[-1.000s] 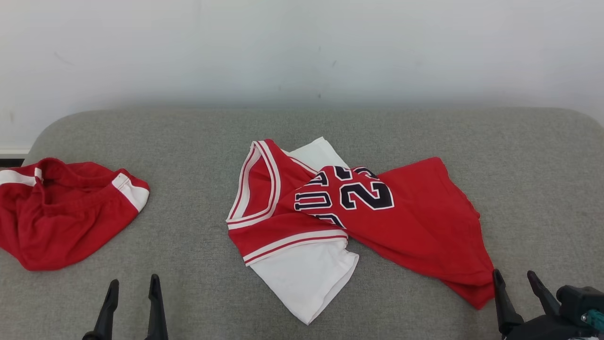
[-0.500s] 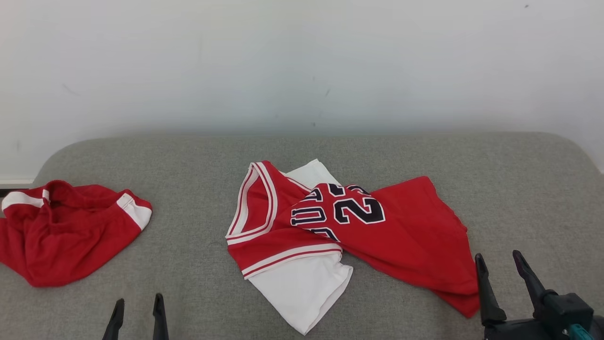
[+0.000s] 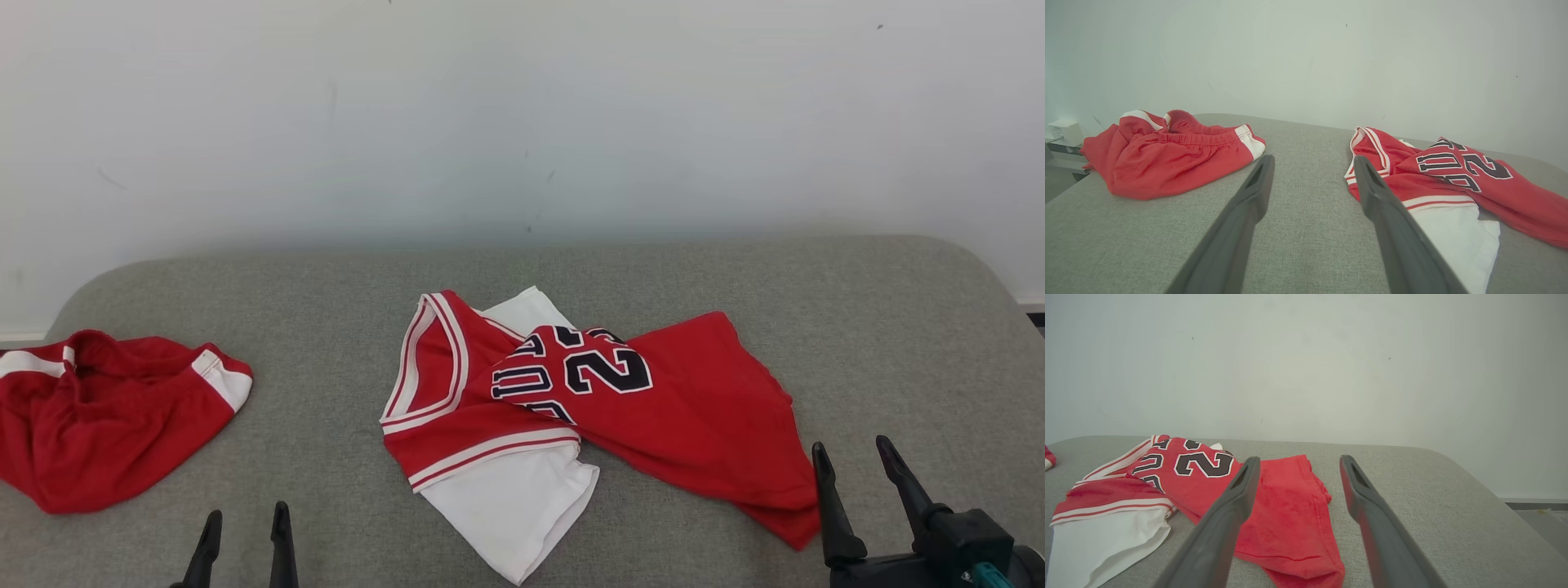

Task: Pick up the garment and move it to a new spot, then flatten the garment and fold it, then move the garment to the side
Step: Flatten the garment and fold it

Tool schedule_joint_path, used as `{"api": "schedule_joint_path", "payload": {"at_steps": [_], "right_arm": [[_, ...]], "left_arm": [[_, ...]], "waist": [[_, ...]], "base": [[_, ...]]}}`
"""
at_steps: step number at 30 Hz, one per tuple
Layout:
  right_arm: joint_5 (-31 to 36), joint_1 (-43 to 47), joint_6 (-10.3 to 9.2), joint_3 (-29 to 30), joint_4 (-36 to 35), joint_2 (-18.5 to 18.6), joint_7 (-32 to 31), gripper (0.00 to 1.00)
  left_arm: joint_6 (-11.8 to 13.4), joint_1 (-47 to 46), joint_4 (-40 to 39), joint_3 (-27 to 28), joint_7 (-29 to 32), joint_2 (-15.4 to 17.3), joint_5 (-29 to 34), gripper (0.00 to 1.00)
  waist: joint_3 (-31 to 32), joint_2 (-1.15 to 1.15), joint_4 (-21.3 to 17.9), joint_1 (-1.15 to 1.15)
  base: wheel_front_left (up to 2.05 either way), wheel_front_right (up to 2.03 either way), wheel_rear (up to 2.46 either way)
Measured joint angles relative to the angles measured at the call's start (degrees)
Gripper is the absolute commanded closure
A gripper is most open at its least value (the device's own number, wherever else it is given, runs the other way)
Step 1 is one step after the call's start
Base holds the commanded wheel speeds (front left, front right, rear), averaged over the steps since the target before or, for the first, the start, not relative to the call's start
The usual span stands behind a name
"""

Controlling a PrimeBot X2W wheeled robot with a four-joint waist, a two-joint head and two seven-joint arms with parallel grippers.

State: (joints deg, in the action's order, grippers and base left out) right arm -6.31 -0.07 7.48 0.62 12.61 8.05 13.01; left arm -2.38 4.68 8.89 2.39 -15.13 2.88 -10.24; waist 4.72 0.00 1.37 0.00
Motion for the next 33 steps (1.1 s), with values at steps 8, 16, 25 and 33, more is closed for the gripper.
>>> {"api": "schedule_joint_path", "payload": {"at_steps": [8,16,25,33], "right_arm": [[-0.2,-0.2,0.00,-0.2,1.0,-0.4,0.1,0.00],[-0.2,-0.8,0.00,0.1,1.2,-0.6,-0.1,0.00],[-0.2,-1.2,0.00,0.3,1.5,-0.6,-0.5,0.00],[0.1,-2.7,0.00,3.2,1.4,1.4,-3.3,0.00]], "left_arm": [[0.2,0.1,0.0,-0.6,0.0,0.0,0.0,0.00],[0.4,0.6,-0.1,-1.1,0.0,0.0,-0.3,0.00],[0.8,0.6,-0.4,-1.5,0.0,0.0,-0.4,0.00],[-0.5,0.3,2.3,-5.4,0.0,0.0,0.0,0.00]], "waist": [[-0.4,0.00,-0.3,0.00],[-1.0,0.00,-0.4,0.00],[-1.4,0.00,-0.4,0.00],[-1.8,0.00,-0.3,0.00]], "base": [[0.00,0.00,0.00],[0.00,0.00,0.00],[0.00,0.00,0.00],[0.00,0.00,0.00]]}}
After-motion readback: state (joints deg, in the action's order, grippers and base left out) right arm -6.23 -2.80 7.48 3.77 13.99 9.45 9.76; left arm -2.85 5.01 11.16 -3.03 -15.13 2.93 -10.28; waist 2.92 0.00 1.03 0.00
